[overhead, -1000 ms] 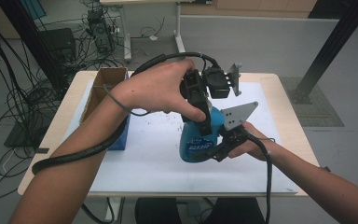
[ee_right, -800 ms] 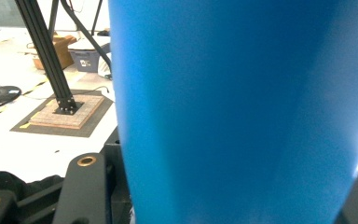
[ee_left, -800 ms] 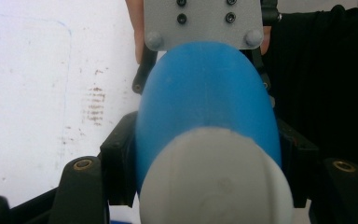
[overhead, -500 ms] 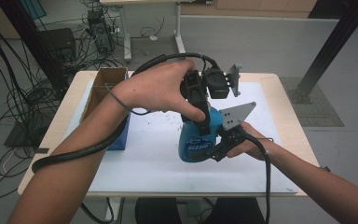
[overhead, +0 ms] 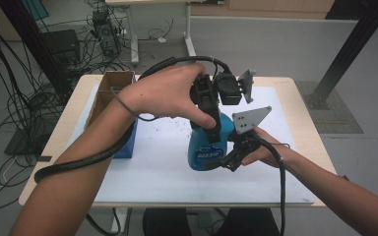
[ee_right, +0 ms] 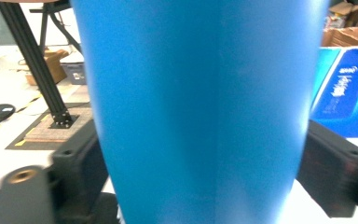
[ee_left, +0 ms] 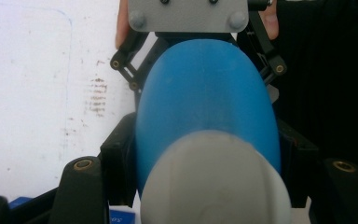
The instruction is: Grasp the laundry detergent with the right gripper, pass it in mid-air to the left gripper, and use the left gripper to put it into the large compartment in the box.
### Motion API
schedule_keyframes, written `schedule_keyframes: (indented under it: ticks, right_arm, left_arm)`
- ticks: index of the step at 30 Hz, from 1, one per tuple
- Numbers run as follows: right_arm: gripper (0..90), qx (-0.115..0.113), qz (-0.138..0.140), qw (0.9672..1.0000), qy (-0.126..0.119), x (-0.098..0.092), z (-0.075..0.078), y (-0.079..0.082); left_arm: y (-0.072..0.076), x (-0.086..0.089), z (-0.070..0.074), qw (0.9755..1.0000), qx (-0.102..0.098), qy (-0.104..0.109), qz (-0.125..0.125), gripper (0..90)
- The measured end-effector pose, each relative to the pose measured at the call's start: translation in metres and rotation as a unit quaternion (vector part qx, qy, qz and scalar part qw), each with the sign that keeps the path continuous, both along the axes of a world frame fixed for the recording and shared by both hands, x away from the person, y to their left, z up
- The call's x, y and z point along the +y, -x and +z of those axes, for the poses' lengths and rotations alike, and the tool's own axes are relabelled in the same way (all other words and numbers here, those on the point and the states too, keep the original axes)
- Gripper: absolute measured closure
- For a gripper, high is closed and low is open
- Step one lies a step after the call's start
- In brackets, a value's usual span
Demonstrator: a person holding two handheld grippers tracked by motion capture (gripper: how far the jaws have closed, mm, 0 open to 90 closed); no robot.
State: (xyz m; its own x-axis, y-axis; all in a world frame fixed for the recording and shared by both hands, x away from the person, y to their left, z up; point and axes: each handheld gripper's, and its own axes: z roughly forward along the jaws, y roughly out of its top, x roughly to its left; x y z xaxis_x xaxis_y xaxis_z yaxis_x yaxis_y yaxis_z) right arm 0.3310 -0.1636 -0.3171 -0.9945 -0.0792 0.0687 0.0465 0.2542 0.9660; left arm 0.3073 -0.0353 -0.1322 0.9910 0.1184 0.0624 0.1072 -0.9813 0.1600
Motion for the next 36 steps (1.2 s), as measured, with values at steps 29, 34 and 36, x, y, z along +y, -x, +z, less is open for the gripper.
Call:
schedule_keyframes:
  ticks: [29,34,36]
  right_arm:
    - [1.8,-0.013,-0.027,0.9955,0.09,-0.028,-0.002,-0.006]
    - [2.9,0.002,-0.04,0.99,0.136,-0.038,-0.004,-0.009]
    - [3.0,0.008,-0.047,0.9856,0.162,-0.042,-0.006,-0.01]
  left_arm:
    - [-0.004,0.002,-0.002,0.9998,-0.003,-0.01,0.015,37.7]
    - [-0.006,0.002,-0.004,0.9997,-0.005,-0.016,0.02,37.7]
    - [-0.007,0.002,-0.004,0.9996,-0.005,-0.017,0.021,37.7]
